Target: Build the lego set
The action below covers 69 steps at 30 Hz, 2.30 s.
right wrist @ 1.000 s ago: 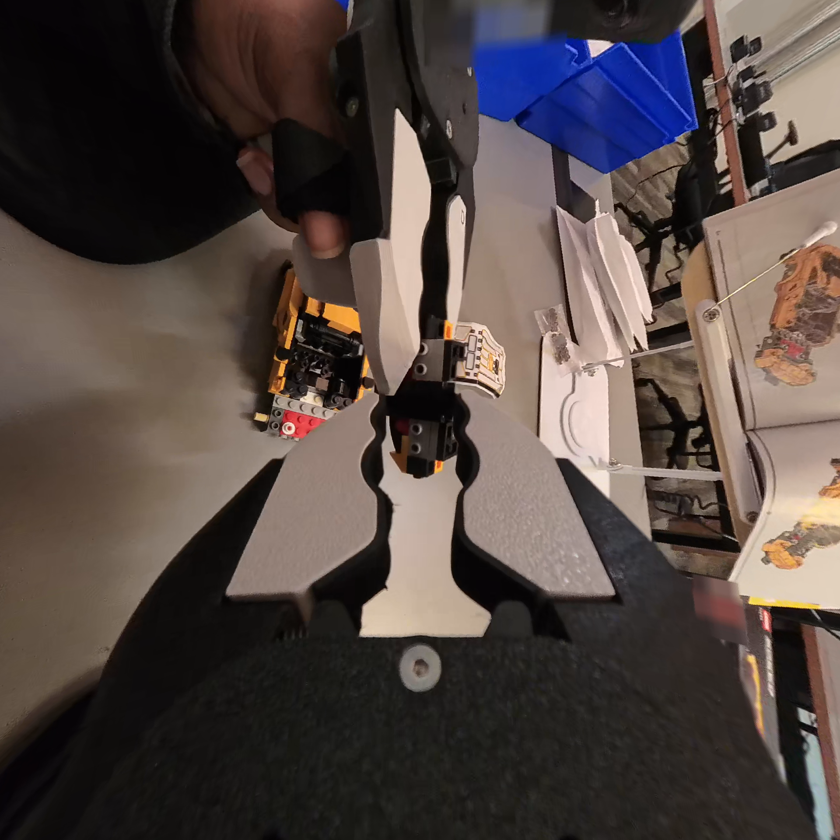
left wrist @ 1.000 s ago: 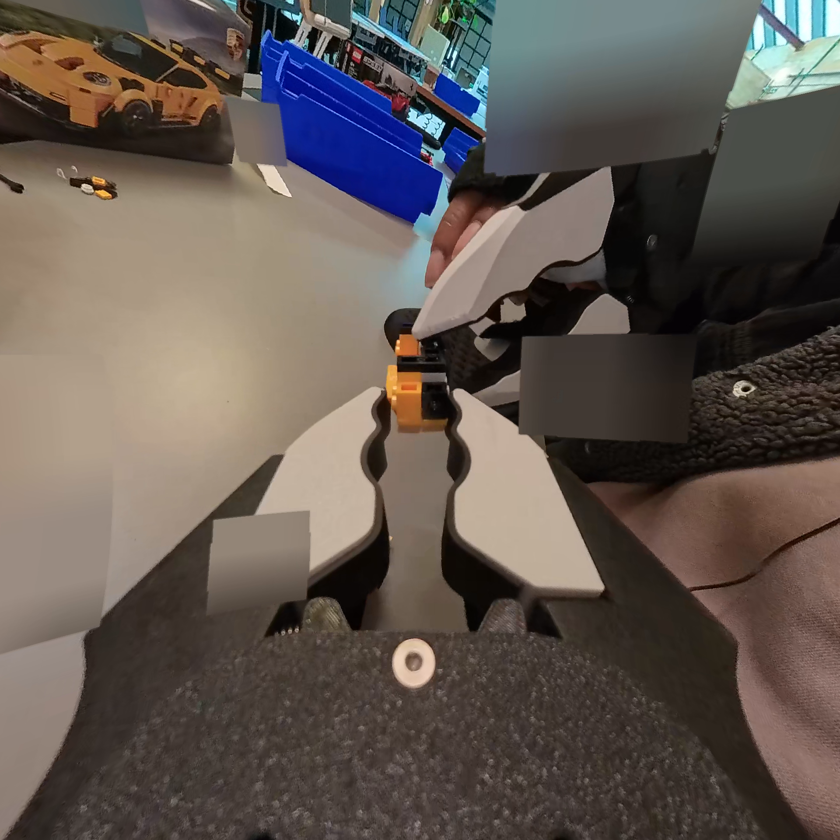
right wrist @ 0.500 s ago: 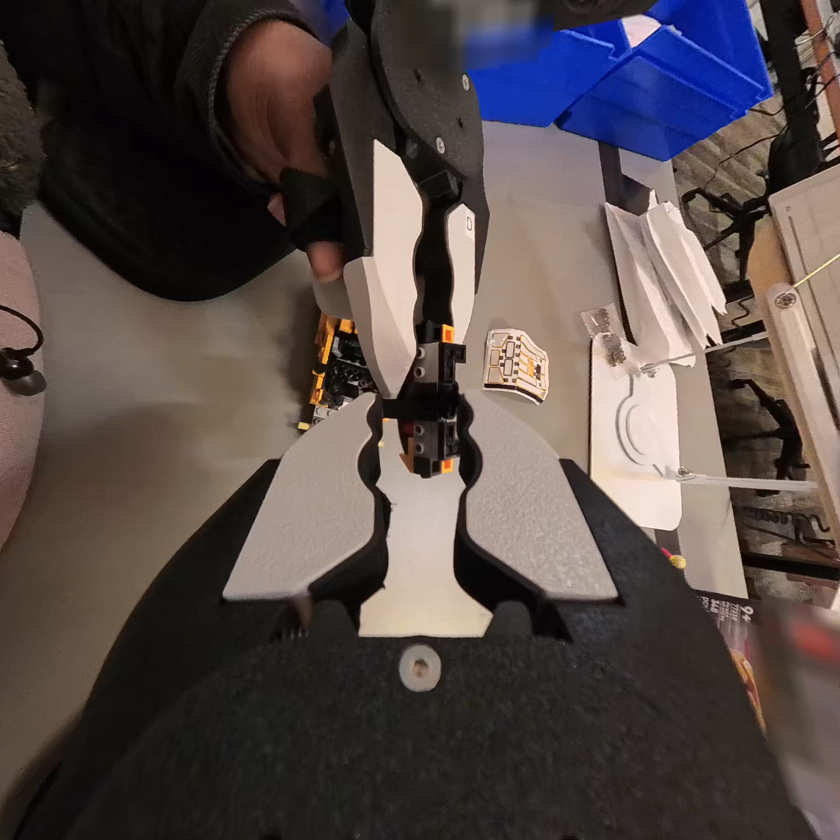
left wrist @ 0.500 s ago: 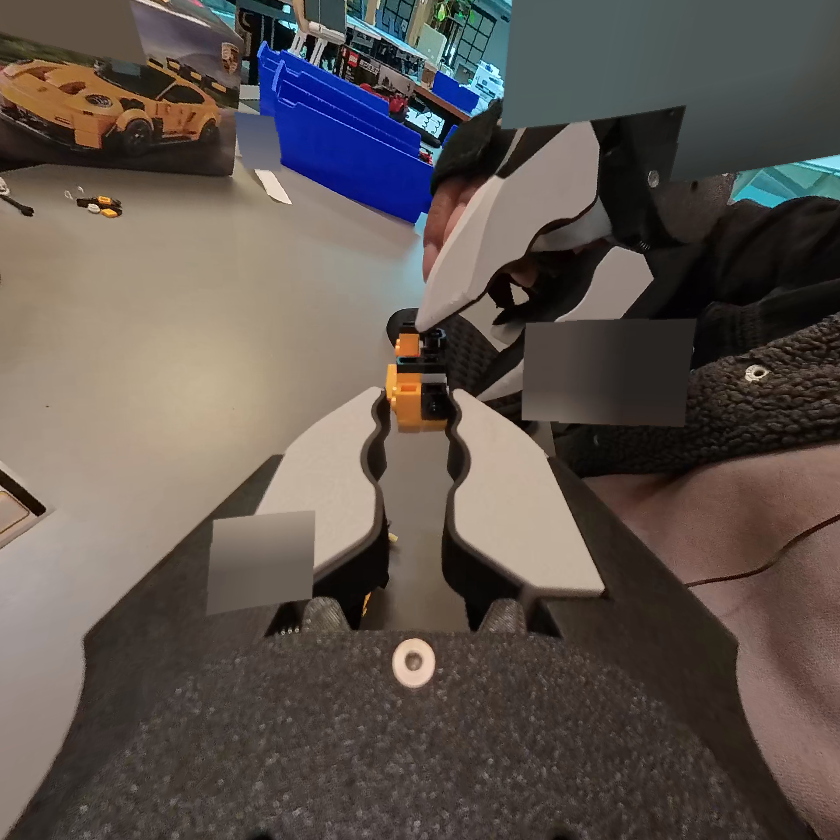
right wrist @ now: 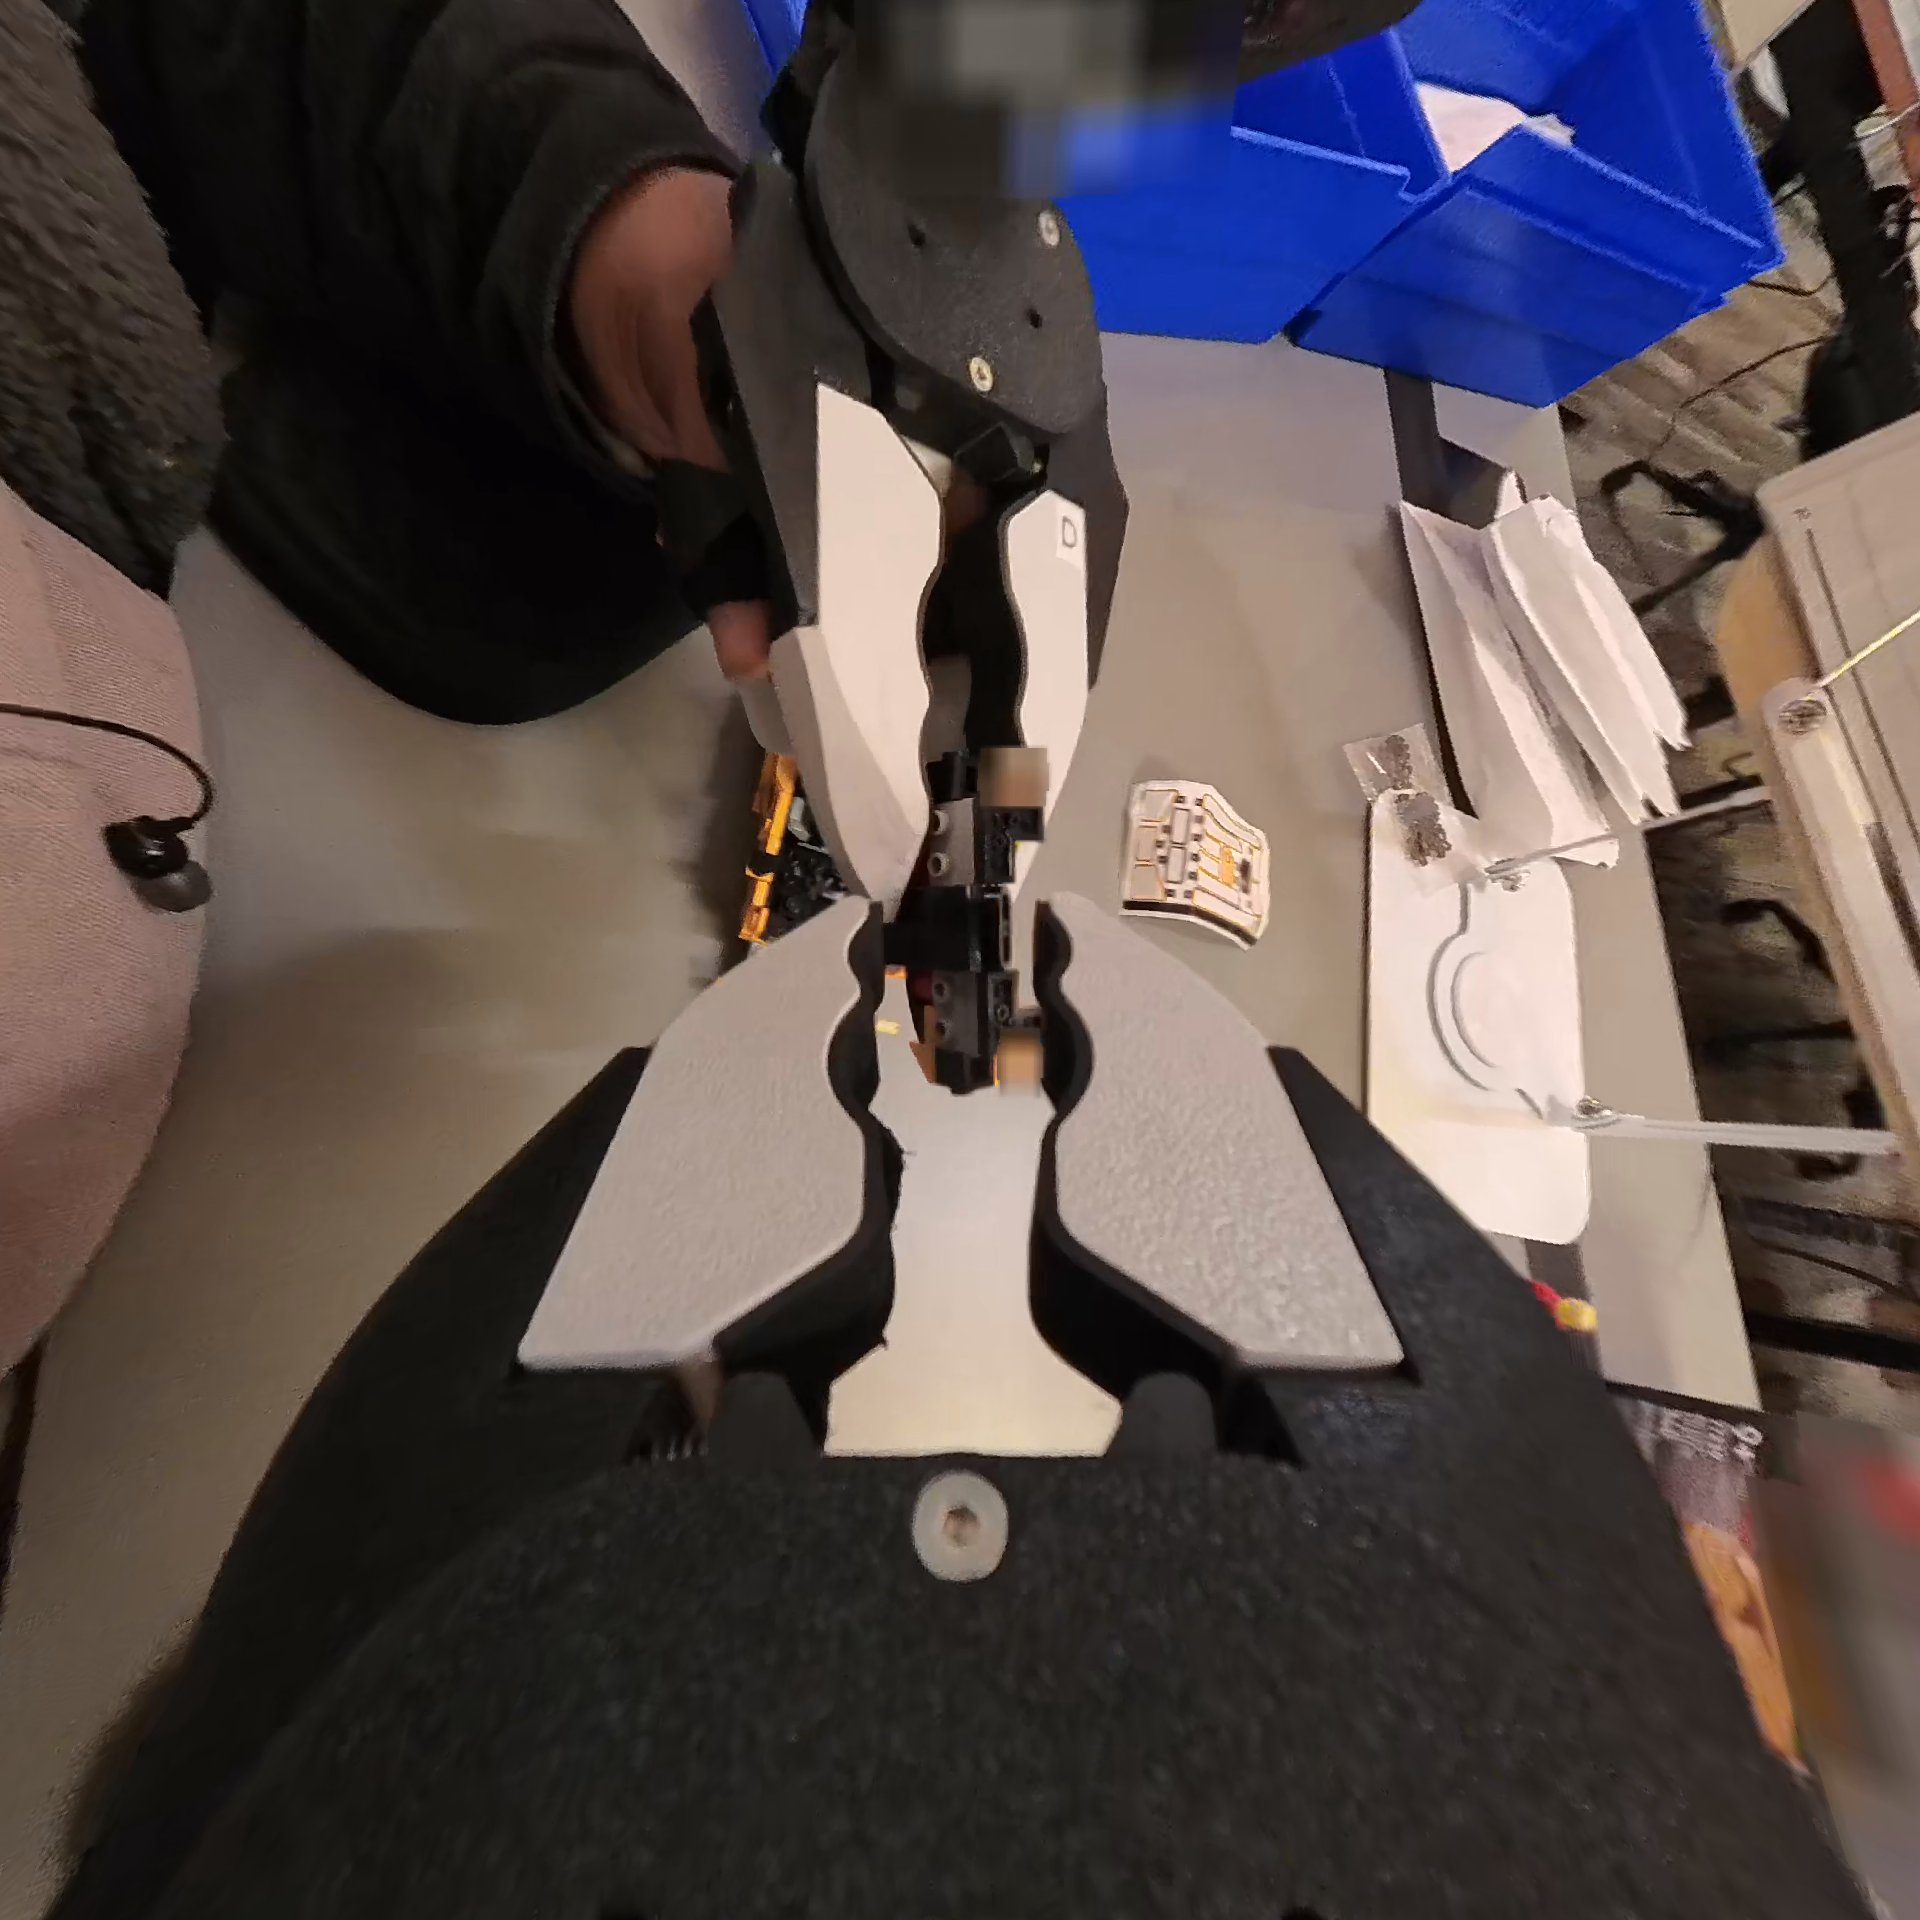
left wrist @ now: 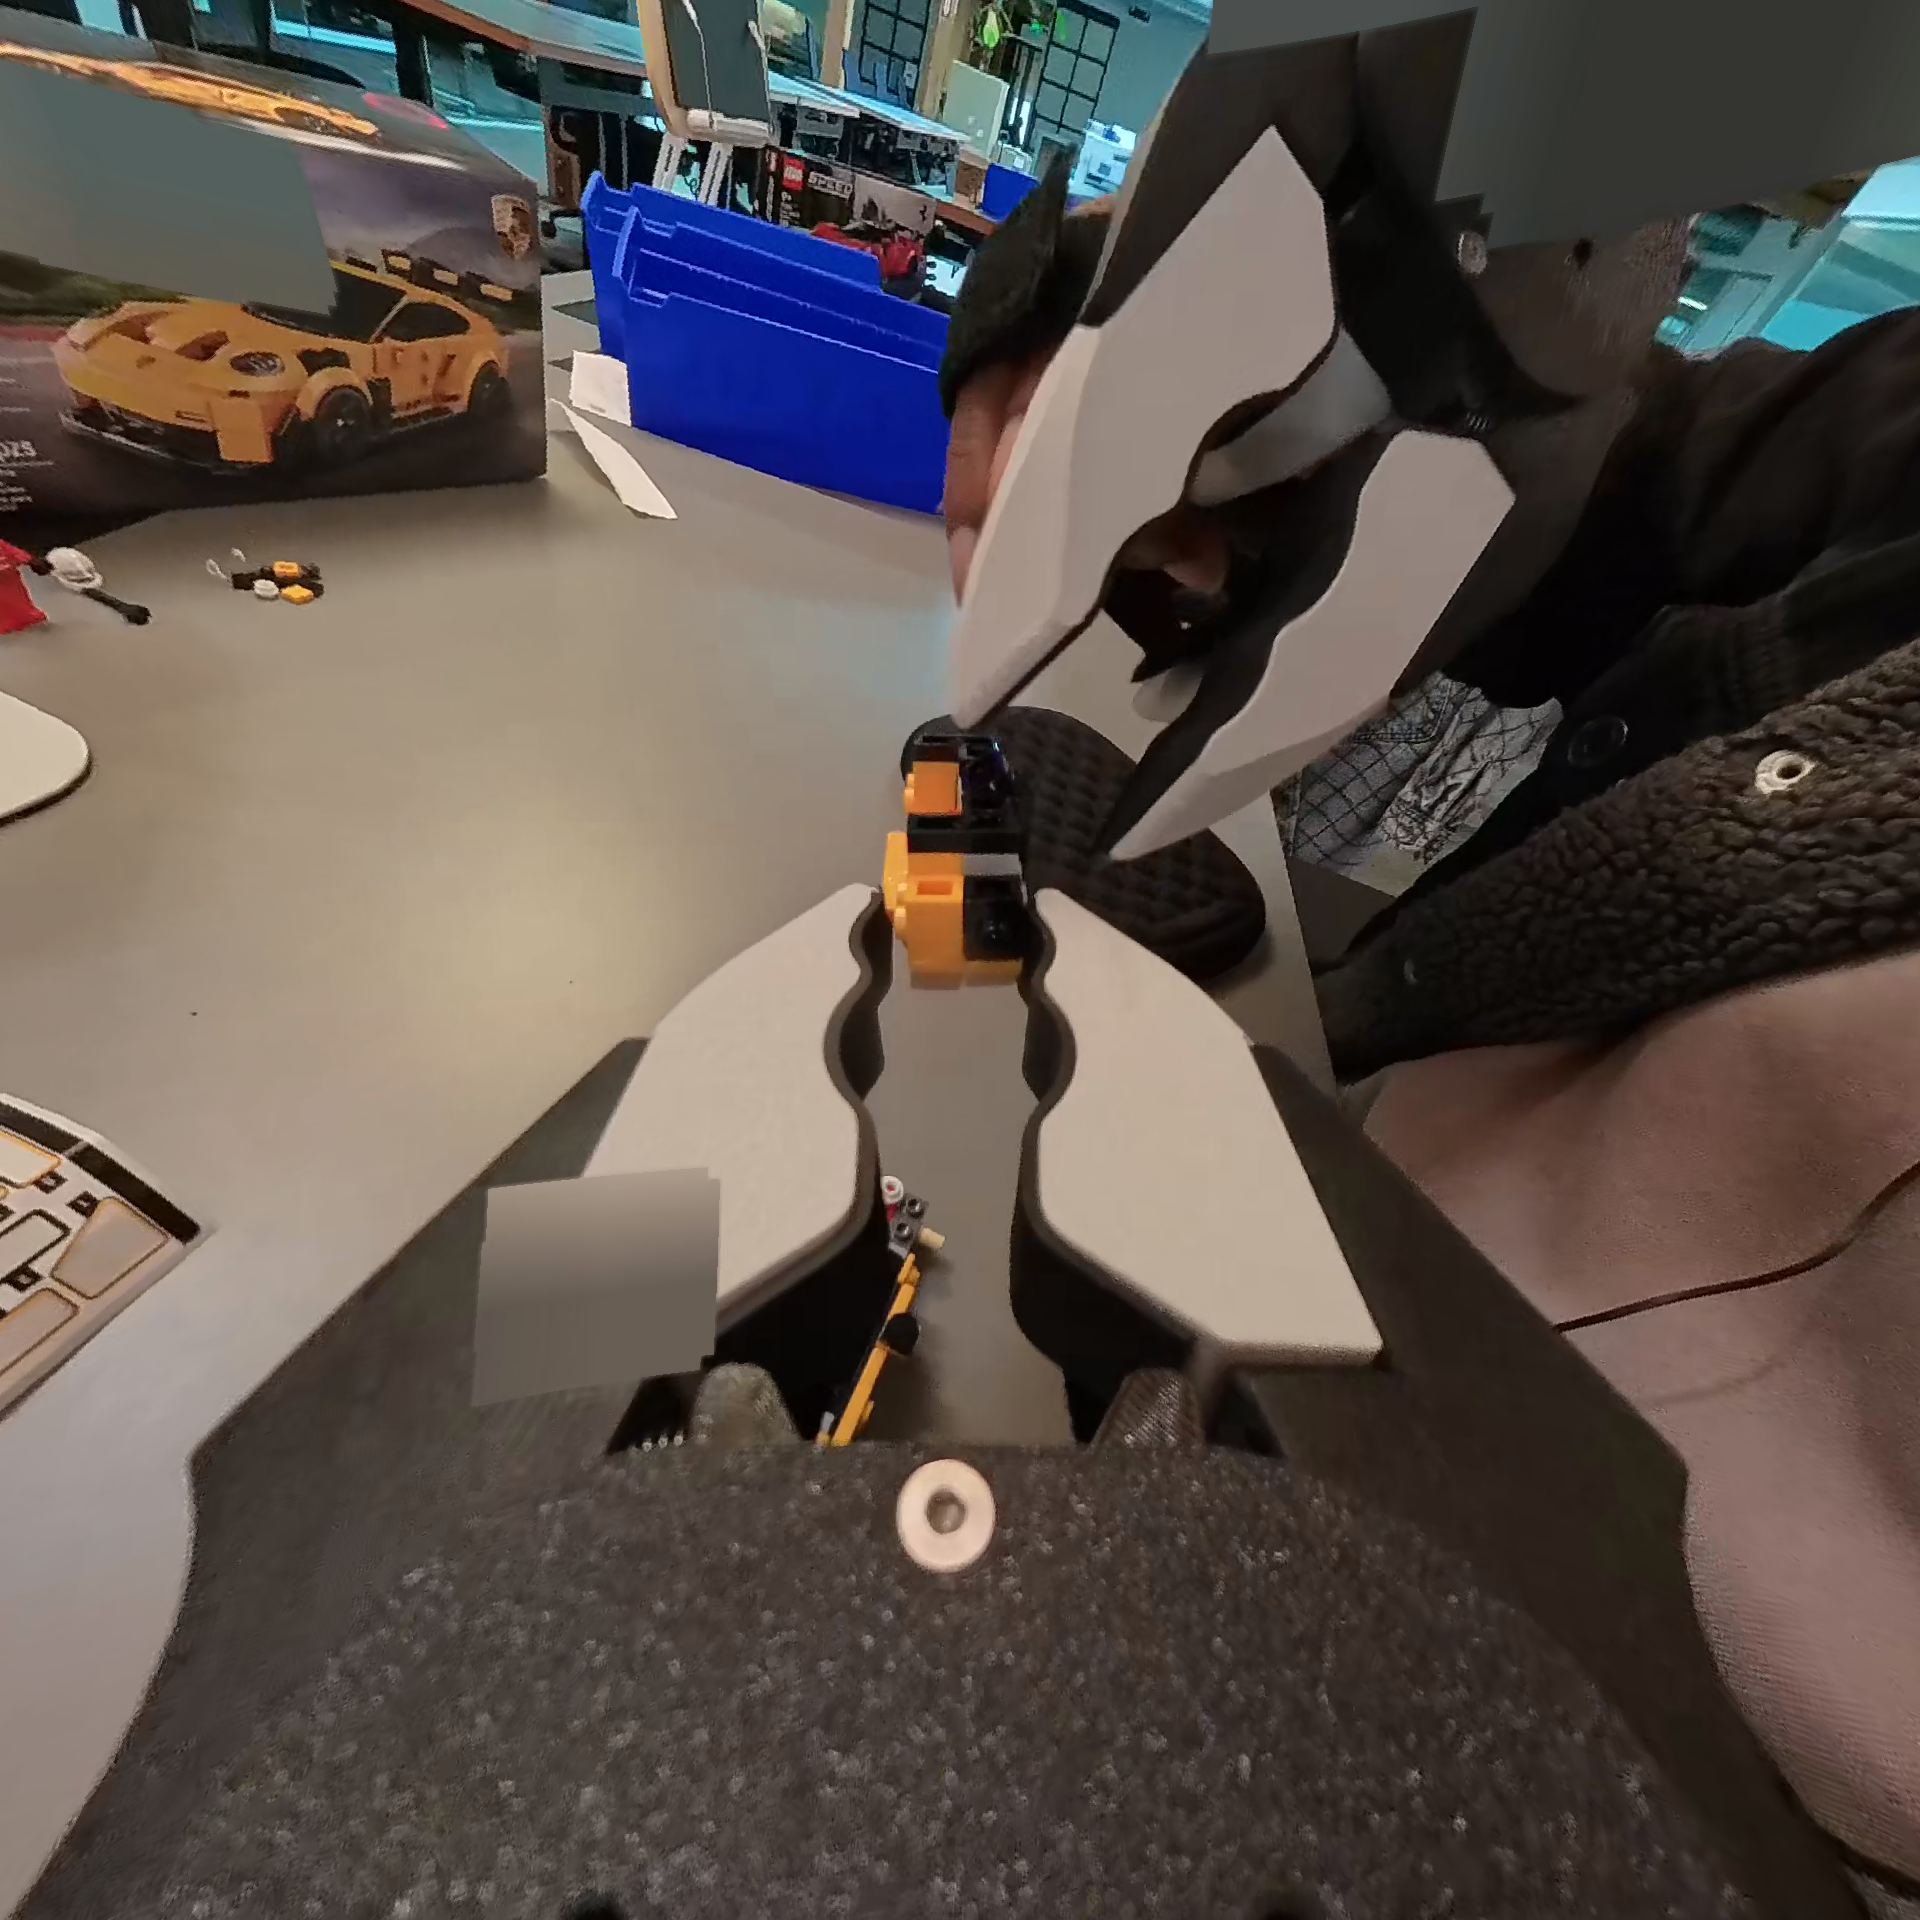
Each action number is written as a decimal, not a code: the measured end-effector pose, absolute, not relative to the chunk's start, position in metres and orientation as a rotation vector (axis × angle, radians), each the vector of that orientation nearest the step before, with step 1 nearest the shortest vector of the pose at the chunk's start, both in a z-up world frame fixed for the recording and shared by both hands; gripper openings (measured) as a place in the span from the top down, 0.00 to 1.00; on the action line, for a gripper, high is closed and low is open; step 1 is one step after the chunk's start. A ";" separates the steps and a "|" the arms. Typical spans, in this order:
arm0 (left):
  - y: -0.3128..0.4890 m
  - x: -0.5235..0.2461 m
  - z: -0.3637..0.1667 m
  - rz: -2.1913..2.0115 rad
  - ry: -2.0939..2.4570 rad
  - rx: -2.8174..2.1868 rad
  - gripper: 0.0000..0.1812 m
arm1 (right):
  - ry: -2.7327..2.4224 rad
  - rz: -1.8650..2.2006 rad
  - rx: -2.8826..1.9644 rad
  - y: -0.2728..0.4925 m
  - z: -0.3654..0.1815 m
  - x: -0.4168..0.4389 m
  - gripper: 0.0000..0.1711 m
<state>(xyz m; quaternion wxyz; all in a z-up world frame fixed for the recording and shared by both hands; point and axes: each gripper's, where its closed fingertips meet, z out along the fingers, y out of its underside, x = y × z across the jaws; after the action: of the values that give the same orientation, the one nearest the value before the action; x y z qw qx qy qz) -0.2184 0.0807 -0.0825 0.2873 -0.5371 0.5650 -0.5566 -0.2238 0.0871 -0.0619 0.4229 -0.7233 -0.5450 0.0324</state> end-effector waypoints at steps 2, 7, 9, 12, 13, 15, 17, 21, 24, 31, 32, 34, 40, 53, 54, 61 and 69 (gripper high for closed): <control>0.080 -0.219 -0.082 -1.471 1.515 -1.420 0.87 | -1.358 0.130 -1.832 0.084 -0.061 -0.224 0.87; 0.080 -0.219 -0.082 -1.431 1.530 -1.397 0.87 | -1.355 0.145 -1.851 0.084 -0.065 -0.225 0.89; 0.079 -0.219 -0.081 -1.429 1.529 -1.385 0.87 | -1.346 0.152 -1.854 0.085 -0.064 -0.225 0.91; 0.078 -0.219 -0.079 -1.426 1.522 -1.372 0.87 | -1.330 0.158 -1.860 0.085 -0.061 -0.224 0.93; 0.078 -0.219 -0.079 -1.418 1.520 -1.369 0.87 | -1.333 0.150 -1.863 0.085 -0.061 -0.224 0.94; 0.078 -0.219 -0.078 -1.424 1.508 -1.369 0.87 | -1.338 0.139 -1.865 0.084 -0.062 -0.224 0.94; 0.078 -0.219 -0.077 -1.435 1.495 -1.373 0.87 | -1.331 0.138 -1.869 0.084 -0.062 -0.224 0.94; 0.079 -0.219 -0.076 -1.451 1.473 -1.380 0.87 | -1.302 0.152 -1.878 0.084 -0.063 -0.224 0.94; 0.081 -0.219 -0.075 -1.456 1.458 -1.385 0.88 | -1.281 0.151 -1.882 0.085 -0.063 -0.224 0.94; 0.083 -0.219 -0.077 -1.467 1.439 -1.406 0.88 | -1.219 0.150 -1.892 0.087 -0.066 -0.225 0.93; 0.083 -0.219 -0.077 -1.469 1.438 -1.409 0.88 | -1.210 0.142 -1.890 0.087 -0.066 -0.225 0.93; 0.084 -0.219 -0.078 -1.465 1.436 -1.417 0.88 | -1.199 0.127 -1.891 0.089 -0.067 -0.224 0.94; 0.083 -0.218 -0.079 -1.473 1.433 -1.421 0.88 | -1.176 0.105 -1.879 0.090 -0.067 -0.225 0.96; 0.077 -0.220 -0.071 -1.440 1.472 -1.300 0.87 | -1.174 0.356 -1.925 0.082 -0.050 -0.223 0.93; 0.075 -0.220 -0.070 -1.434 1.481 -1.283 0.87 | -1.182 0.383 -1.938 0.082 -0.049 -0.221 0.93; 0.066 -0.221 -0.068 -1.352 1.537 -1.140 0.87 | -1.320 0.604 -2.025 0.069 -0.055 -0.224 0.93; 0.061 -0.221 -0.071 -1.286 1.584 -1.073 0.87 | -1.416 0.691 -2.084 0.059 -0.060 -0.226 0.95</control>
<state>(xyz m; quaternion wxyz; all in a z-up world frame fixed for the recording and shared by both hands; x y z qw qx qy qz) -0.2208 0.0609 -0.0714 0.4059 -0.4253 0.6280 -0.5099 -0.2257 0.0587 -0.0602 0.2613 -0.7699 -0.5233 0.2551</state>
